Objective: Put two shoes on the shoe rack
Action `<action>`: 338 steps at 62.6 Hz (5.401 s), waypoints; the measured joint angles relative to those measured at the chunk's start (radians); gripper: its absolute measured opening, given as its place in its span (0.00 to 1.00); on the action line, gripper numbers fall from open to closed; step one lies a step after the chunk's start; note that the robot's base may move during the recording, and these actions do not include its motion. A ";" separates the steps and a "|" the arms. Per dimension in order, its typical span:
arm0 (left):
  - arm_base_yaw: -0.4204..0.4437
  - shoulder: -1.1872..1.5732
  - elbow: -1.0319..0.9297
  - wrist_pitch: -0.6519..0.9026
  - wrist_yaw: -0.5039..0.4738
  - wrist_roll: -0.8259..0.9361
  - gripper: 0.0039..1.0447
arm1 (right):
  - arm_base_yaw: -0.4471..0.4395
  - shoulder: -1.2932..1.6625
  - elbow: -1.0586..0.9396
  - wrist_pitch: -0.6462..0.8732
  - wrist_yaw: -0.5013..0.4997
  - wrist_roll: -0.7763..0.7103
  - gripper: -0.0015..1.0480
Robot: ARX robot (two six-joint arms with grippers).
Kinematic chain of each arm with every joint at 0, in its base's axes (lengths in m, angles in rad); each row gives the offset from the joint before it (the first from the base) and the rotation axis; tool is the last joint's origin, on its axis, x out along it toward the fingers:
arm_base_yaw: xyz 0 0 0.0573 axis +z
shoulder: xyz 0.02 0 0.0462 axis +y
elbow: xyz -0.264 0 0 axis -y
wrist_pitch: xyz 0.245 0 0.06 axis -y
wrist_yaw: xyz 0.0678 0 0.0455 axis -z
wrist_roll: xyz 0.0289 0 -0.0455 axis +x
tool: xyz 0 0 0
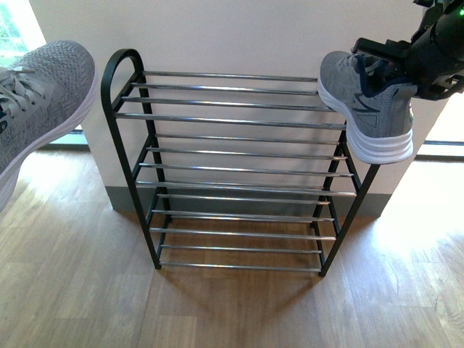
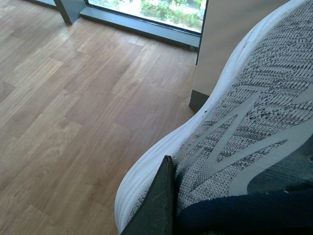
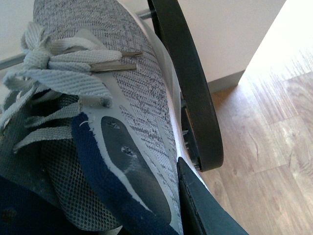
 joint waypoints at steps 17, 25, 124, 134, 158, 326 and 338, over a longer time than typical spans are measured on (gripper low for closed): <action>0.000 0.000 0.000 0.000 0.000 0.000 0.01 | -0.002 0.047 0.050 -0.007 0.018 0.021 0.01; 0.000 0.000 0.000 0.000 0.000 0.000 0.01 | -0.003 0.066 0.073 -0.006 0.030 0.015 0.01; 0.000 0.000 0.000 0.000 0.000 0.000 0.01 | -0.211 -0.627 -0.885 0.760 -0.424 -0.362 0.91; 0.000 0.000 0.000 0.000 0.000 0.000 0.01 | -0.235 -0.634 -1.020 0.896 -0.457 -0.402 0.91; 0.000 0.000 0.000 0.000 0.000 0.000 0.01 | -0.279 -0.552 -1.095 1.096 -0.498 -0.417 0.91; 0.000 0.000 0.000 0.000 0.001 0.000 0.01 | 0.028 -2.105 -1.491 0.077 -0.227 -0.407 0.01; 0.000 0.000 0.000 0.000 0.000 0.000 0.01 | 0.028 -2.108 -1.491 0.076 -0.227 -0.407 0.13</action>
